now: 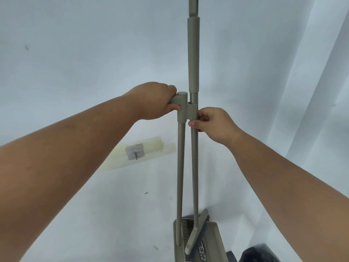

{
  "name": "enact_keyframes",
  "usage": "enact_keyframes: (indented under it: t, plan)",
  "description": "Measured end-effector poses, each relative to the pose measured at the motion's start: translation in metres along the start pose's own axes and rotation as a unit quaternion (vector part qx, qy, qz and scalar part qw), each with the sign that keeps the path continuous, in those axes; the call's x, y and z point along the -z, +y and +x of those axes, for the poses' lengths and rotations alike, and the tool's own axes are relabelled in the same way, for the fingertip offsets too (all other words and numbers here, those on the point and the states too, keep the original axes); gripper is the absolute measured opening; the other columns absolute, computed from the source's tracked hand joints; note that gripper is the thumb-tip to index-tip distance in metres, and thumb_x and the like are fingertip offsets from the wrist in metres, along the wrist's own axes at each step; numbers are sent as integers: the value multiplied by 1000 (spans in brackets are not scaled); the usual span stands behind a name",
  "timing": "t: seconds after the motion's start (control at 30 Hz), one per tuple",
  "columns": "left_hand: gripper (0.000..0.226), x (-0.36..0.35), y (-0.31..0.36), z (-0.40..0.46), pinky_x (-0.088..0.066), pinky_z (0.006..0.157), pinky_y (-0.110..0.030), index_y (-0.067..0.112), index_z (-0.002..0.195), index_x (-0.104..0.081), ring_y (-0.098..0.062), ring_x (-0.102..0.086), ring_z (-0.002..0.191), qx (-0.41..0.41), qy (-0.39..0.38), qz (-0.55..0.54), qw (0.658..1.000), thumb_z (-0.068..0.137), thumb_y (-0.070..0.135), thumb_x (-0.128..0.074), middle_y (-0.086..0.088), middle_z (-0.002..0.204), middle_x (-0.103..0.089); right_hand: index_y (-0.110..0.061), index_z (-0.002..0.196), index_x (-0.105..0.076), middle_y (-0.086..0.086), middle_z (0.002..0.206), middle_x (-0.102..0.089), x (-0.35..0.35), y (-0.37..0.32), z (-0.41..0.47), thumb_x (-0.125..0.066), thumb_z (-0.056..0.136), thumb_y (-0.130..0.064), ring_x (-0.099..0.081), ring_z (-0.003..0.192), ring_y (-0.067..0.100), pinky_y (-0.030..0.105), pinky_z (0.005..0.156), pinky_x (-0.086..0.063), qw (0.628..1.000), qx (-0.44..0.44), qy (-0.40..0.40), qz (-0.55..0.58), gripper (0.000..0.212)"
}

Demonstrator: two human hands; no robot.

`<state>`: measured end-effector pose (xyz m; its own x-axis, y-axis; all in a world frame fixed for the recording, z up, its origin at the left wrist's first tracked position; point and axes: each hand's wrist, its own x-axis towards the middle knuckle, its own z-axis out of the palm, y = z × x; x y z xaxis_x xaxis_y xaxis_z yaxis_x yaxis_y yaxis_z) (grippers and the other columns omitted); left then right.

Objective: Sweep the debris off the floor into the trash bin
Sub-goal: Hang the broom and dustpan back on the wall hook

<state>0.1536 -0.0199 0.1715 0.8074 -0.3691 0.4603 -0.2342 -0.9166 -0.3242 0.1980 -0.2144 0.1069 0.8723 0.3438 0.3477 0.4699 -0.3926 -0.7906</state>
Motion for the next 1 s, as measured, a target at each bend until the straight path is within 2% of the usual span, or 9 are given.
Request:
enact_keyframes:
  t: [0.13,0.33,0.43,0.5,0.6,0.7,0.8,1.0]
  plan:
    - [43,-6,-5,-9,-36,66,-34,6,101,-49,-24,-41,70,-1,8,-2,1000,92,47,-39,-2,78,-45,-9,87,-72,10,89,-75,-10,0,-4,-77,77,-13,-72,87,24,40,90,-56,997,-16,-8,68,13]
    - [44,-8,-12,-25,-35,66,-33,7,105,-48,-22,-41,72,11,-21,16,1000,92,48,-38,-9,90,-58,-13,81,-71,10,84,-74,-26,-2,-9,-80,72,-7,-70,79,20,37,86,-57,988,-26,-41,149,14]
    - [43,-9,-17,-34,-37,66,-33,7,106,-46,-22,-42,72,10,-57,19,998,93,46,-36,-10,90,-58,-13,79,-70,18,91,-73,-39,-1,-12,-82,70,-12,-68,80,24,43,88,-57,988,-24,-48,142,15]
    - [41,-10,-20,-41,-37,69,-33,7,105,-46,-21,-41,74,3,-69,17,997,93,45,-36,-10,92,-57,-11,80,-69,17,90,-72,-48,-1,-15,-83,69,-16,-67,79,26,43,89,-56,989,-28,-48,135,18]
    - [44,-16,-26,-50,-39,80,-35,8,113,-49,-23,-42,80,-6,-58,16,998,93,45,-37,-11,101,-54,-9,79,-67,8,79,-70,-62,-1,-21,-83,69,-19,-62,70,16,36,81,-55,992,-33,-36,120,22]
    - [44,-22,-28,-62,-42,86,-39,10,118,-49,-28,-49,93,2,-72,14,997,93,45,-38,-10,109,-54,-9,79,-65,2,74,-66,-77,-2,-30,-83,69,-23,-59,64,13,27,67,-53,995,-36,-31,93,25]
    - [42,-23,-29,-72,-44,86,-39,13,118,-50,-27,-49,100,-1,-107,26,994,93,45,-39,-7,112,-54,-11,76,-63,-2,70,-64,-92,-1,-39,-83,70,-25,-57,60,10,17,59,-46,996,-40,-35,69,25]
    - [43,-29,-31,-89,-48,81,-41,17,114,-52,-23,-45,104,-4,-157,57,986,90,51,-41,-3,110,-51,-16,70,-58,-6,65,-61,-119,1,-54,-81,71,-28,-56,59,9,15,55,-41,997,-46,-51,27,26]
